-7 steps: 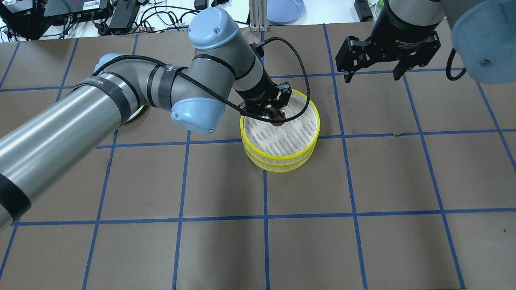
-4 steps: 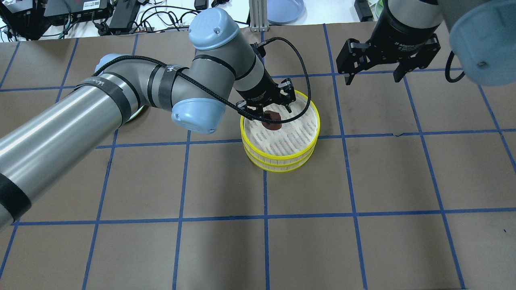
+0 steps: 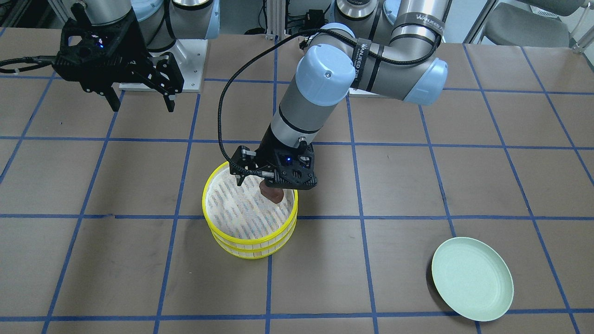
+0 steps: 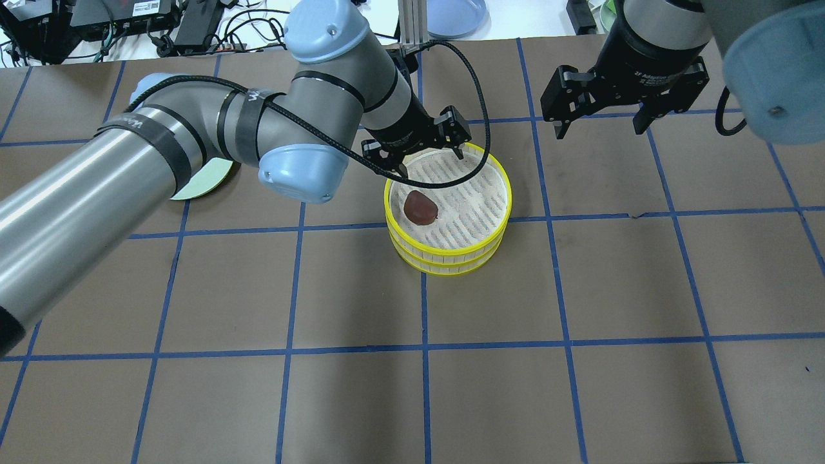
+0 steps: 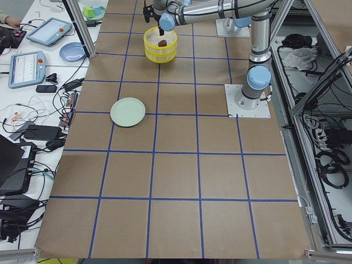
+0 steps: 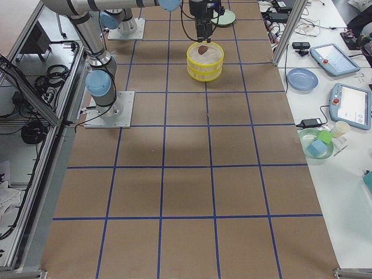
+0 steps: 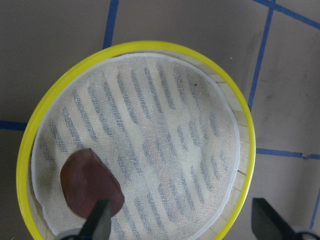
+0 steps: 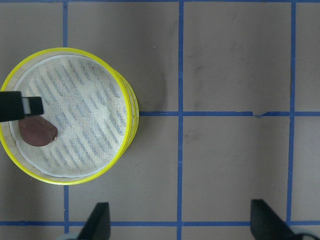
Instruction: Place buns in different layers of steamer
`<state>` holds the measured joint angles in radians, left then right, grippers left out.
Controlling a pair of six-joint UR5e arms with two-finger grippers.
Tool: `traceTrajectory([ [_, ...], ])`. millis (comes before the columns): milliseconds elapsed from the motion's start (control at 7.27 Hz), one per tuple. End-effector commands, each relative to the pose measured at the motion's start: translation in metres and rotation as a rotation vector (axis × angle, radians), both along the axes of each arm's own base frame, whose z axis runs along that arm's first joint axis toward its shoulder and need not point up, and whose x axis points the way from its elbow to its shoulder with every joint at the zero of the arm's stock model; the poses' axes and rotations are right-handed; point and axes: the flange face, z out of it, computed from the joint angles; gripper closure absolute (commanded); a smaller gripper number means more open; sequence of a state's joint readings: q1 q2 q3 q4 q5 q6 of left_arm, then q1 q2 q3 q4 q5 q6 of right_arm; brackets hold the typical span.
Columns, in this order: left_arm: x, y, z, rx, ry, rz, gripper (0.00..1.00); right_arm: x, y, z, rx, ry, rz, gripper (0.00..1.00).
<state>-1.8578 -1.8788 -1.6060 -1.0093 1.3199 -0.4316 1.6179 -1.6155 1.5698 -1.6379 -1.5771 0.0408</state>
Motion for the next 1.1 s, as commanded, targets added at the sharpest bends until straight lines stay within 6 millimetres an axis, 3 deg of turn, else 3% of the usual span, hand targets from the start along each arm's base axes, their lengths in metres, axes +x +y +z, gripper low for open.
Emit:
traceTrajectory([
  [0,0.078,-0.023,0.031,-0.066,-0.122,-0.039,0.0,0.0,-0.001,0.0,-0.005,-0.001,-0.005,0.0],
  [138,0.12,-0.024,0.05,-0.071,-0.156,-0.115,0.0,-0.001,-0.003,-0.006,0.01,0.001,-0.005,0.0],
  [275,0.162,-0.021,0.072,-0.082,-0.231,-0.075,0.0,-0.001,-0.002,-0.006,0.011,0.002,-0.005,0.0],
  [413,0.179,-0.006,0.088,-0.038,-0.252,-0.102,0.0,-0.002,-0.001,-0.004,0.008,0.003,0.004,0.0],
  [688,0.193,0.021,0.111,-0.017,-0.322,-0.231,0.0,-0.007,0.001,-0.002,0.004,0.045,0.0,0.0],
  [963,0.194,0.056,0.133,0.042,-0.325,-0.244,0.0,-0.005,0.002,0.001,-0.004,0.034,0.001,0.0],
])
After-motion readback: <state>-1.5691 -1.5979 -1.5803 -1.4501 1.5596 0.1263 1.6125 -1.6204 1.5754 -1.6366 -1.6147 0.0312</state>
